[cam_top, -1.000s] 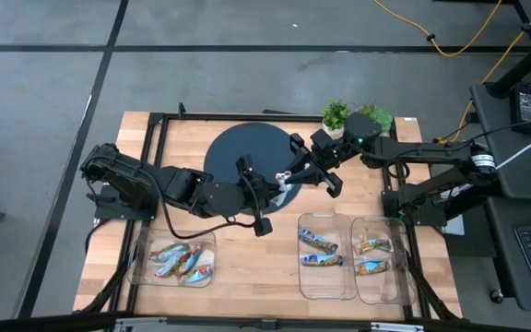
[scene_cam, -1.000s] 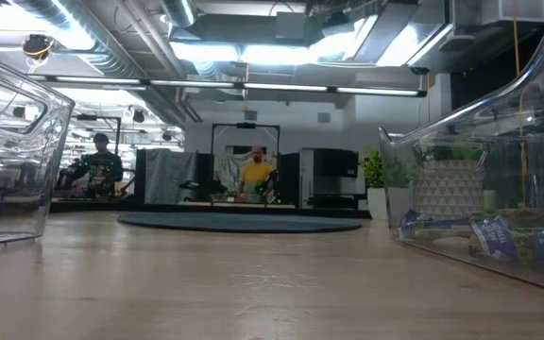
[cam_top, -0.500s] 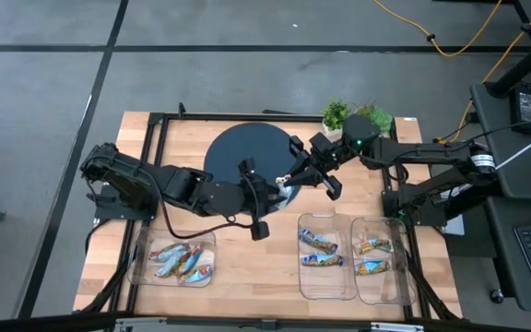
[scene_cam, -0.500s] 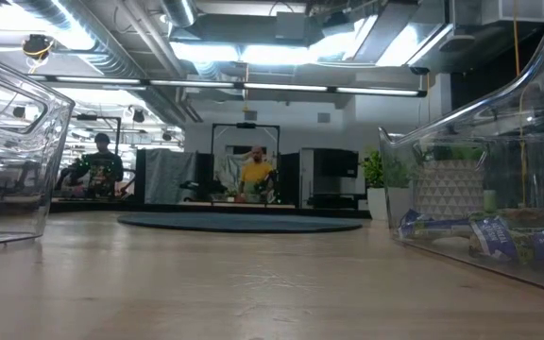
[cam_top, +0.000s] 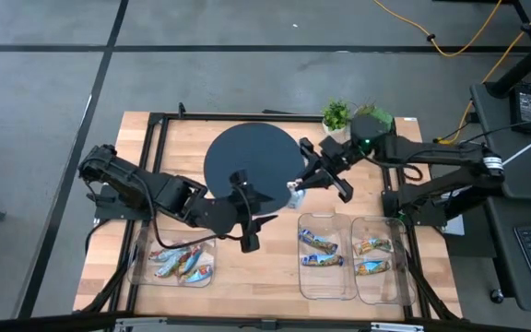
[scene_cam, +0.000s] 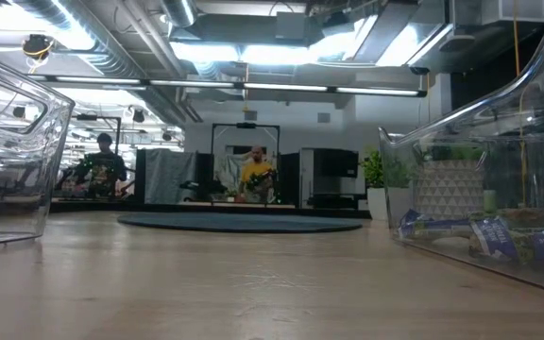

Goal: Pick and place Granola Bars by type
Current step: Put the yellow granola bar into the right transparent bin

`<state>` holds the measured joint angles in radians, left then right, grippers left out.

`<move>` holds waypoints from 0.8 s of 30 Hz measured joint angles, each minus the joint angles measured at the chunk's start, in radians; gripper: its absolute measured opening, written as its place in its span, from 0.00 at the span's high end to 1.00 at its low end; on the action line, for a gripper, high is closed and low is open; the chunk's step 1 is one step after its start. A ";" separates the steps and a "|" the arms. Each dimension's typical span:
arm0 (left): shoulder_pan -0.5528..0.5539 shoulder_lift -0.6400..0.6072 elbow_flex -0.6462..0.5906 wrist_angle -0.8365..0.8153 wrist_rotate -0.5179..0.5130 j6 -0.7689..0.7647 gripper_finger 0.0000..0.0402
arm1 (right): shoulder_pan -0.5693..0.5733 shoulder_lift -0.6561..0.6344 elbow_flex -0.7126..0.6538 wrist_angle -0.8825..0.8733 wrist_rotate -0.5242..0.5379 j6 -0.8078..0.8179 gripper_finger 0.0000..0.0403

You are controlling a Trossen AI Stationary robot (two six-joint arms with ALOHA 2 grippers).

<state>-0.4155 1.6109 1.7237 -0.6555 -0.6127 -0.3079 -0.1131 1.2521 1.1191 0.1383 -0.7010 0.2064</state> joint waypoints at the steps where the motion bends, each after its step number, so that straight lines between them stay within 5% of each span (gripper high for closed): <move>1: -0.004 -0.002 0.000 -0.018 -0.008 -0.012 0.54 | 0.004 -0.020 0.000 -0.042 0.006 -0.014 0.91; 10: -0.015 -0.006 0.000 -0.114 -0.044 -0.101 0.54 | 0.133 -0.264 0.000 -0.605 0.311 -0.129 0.91; 16: -0.014 -0.006 0.000 -0.141 -0.051 -0.101 0.54 | 0.259 -0.402 0.000 -0.879 0.495 0.043 0.91; 24: 0.013 -0.006 0.000 -0.160 -0.054 -0.100 0.54 | 0.444 -0.471 0.000 -1.109 0.608 0.309 0.92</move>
<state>-0.4026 1.6051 1.7233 -0.8154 -0.6663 -0.4079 0.3307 0.7811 1.1194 -0.9709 -0.0935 0.5153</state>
